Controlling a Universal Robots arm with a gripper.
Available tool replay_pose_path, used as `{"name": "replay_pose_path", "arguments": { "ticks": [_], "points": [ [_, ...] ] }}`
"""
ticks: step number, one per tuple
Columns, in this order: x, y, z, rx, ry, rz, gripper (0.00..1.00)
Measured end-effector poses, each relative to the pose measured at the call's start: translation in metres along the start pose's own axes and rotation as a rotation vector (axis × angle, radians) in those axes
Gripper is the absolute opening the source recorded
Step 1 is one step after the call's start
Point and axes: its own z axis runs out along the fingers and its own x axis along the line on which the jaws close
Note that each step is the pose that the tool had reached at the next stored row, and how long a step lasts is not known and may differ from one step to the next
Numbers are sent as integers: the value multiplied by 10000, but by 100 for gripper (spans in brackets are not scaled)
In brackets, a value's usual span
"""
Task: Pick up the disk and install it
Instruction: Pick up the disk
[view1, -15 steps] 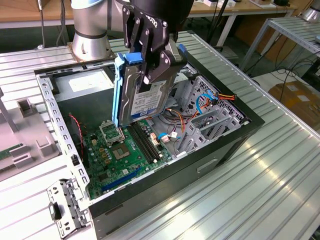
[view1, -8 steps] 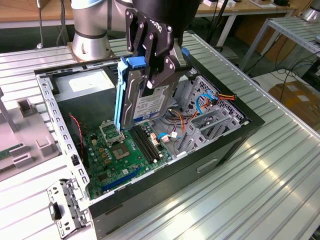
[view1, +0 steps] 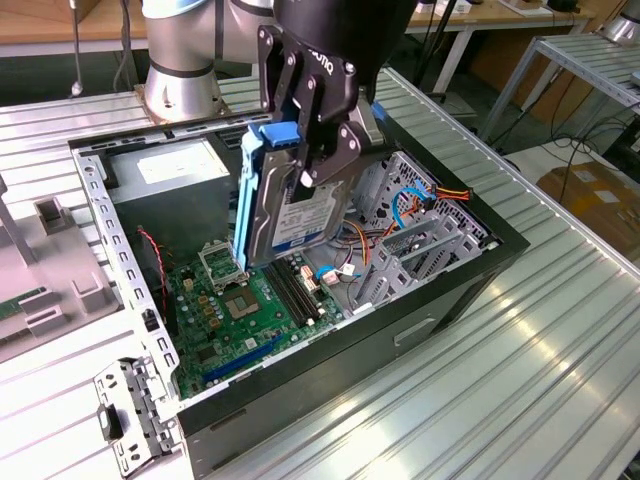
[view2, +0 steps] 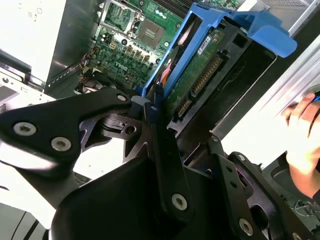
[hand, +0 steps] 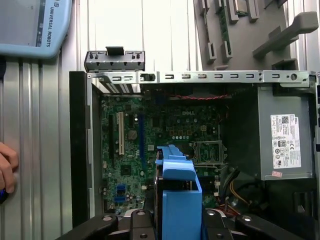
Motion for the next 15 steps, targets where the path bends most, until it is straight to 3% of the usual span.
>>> {"name": "replay_pose_path", "arguments": {
  "ticks": [15],
  "points": [
    [202, -17, 2, 0, 1, 1, 36]
  ]
}}
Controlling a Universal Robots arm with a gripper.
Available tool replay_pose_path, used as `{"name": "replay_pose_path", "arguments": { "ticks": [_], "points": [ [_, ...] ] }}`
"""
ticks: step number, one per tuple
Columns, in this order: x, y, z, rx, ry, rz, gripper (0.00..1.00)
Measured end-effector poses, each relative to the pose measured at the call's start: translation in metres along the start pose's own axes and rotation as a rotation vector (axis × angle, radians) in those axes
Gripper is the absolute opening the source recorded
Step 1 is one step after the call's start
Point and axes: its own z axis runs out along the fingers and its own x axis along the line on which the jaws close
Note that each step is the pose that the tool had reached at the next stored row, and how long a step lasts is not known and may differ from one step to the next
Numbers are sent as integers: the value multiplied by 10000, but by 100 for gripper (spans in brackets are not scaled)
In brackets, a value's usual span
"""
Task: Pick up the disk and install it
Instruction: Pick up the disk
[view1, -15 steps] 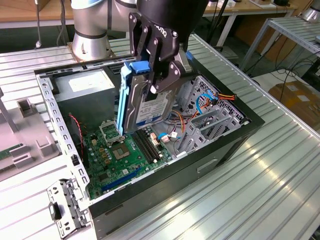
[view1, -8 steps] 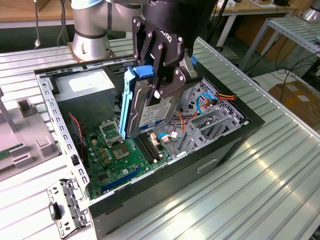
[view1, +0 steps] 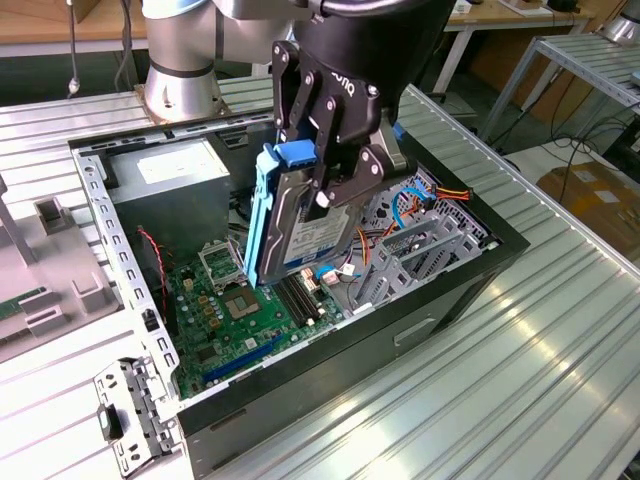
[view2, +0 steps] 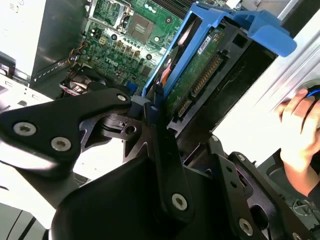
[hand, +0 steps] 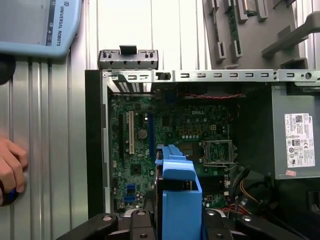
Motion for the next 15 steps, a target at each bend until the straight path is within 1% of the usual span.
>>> {"name": "replay_pose_path", "arguments": {
  "ticks": [4, 9, 15],
  "points": [
    [66, -7, 2, 0, 0, 0, 36],
    [127, -15, 4, -1, 0, 0, 36],
    [135, -16, 3, -1, 1, 0, 36]
  ]
}}
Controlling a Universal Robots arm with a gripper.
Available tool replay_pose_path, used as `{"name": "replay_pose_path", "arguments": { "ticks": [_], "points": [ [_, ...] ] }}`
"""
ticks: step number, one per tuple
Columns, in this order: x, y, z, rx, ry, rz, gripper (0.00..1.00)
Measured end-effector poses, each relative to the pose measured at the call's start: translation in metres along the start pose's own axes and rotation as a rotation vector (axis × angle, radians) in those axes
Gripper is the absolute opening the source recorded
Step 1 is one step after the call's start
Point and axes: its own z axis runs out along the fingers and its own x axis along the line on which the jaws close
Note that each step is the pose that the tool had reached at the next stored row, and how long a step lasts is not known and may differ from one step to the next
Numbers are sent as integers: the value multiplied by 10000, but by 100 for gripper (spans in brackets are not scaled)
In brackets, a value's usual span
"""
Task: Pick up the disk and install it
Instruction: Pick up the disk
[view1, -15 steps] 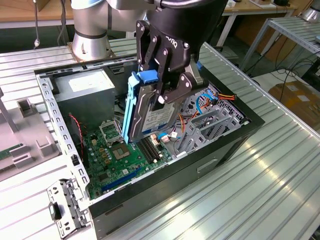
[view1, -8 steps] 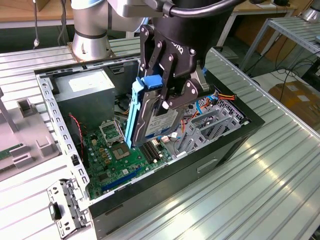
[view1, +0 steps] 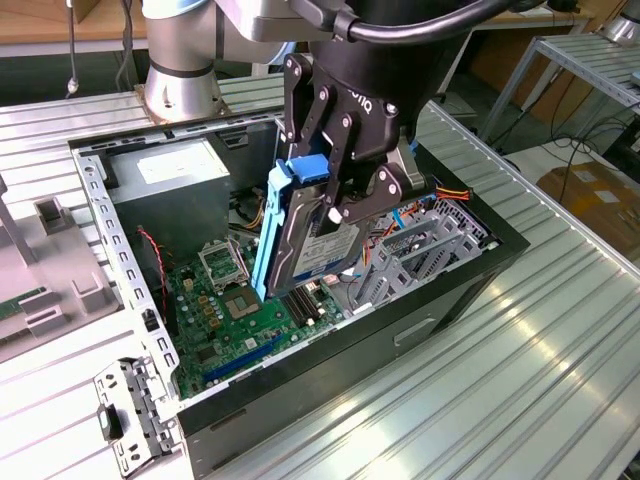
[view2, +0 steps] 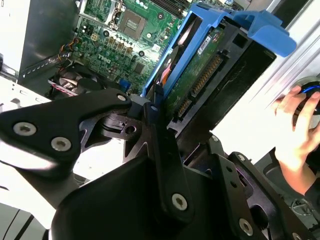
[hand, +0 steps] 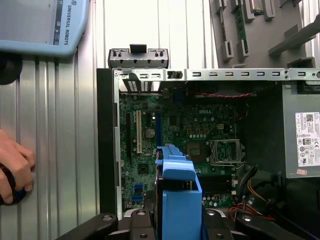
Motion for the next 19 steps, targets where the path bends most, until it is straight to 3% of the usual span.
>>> {"name": "replay_pose_path", "arguments": {
  "ticks": [4, 19],
  "points": [
    [1, -10, 1, 0, -2, -2, 36],
    [1, -225, -6, 0, -1, 0, 36]
  ]
}}
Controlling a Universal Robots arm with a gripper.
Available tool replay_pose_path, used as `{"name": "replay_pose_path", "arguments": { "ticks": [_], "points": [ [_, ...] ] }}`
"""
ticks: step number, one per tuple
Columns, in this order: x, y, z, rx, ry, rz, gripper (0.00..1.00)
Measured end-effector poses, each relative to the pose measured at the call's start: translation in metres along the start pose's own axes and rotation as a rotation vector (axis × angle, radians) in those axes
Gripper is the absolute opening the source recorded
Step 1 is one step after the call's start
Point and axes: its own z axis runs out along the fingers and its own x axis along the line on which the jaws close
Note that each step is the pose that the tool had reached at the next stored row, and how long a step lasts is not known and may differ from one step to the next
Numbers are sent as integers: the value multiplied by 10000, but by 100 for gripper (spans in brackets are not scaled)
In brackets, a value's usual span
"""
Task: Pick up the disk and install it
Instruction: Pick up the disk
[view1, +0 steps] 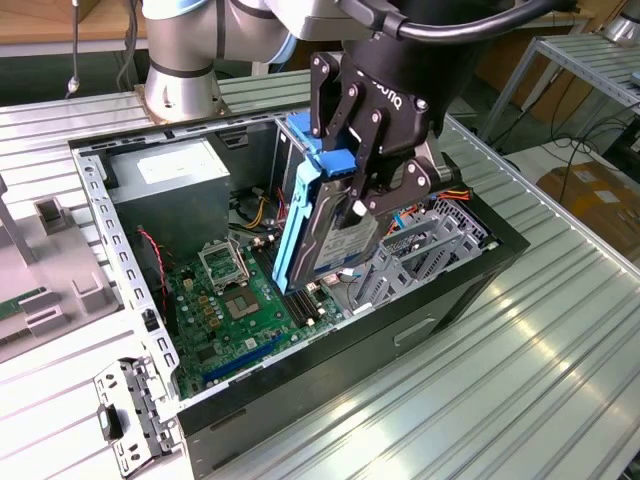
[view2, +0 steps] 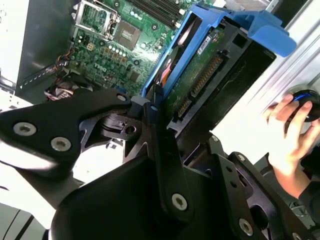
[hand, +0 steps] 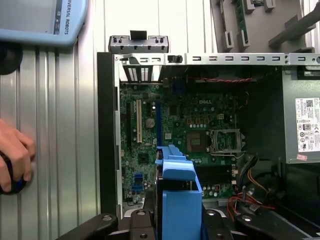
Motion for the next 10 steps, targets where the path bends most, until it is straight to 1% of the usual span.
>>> {"name": "replay_pose_path", "arguments": {
  "ticks": [10],
  "points": [
    [2, -163, -3, 0, -1, 0, 36]
  ]
}}
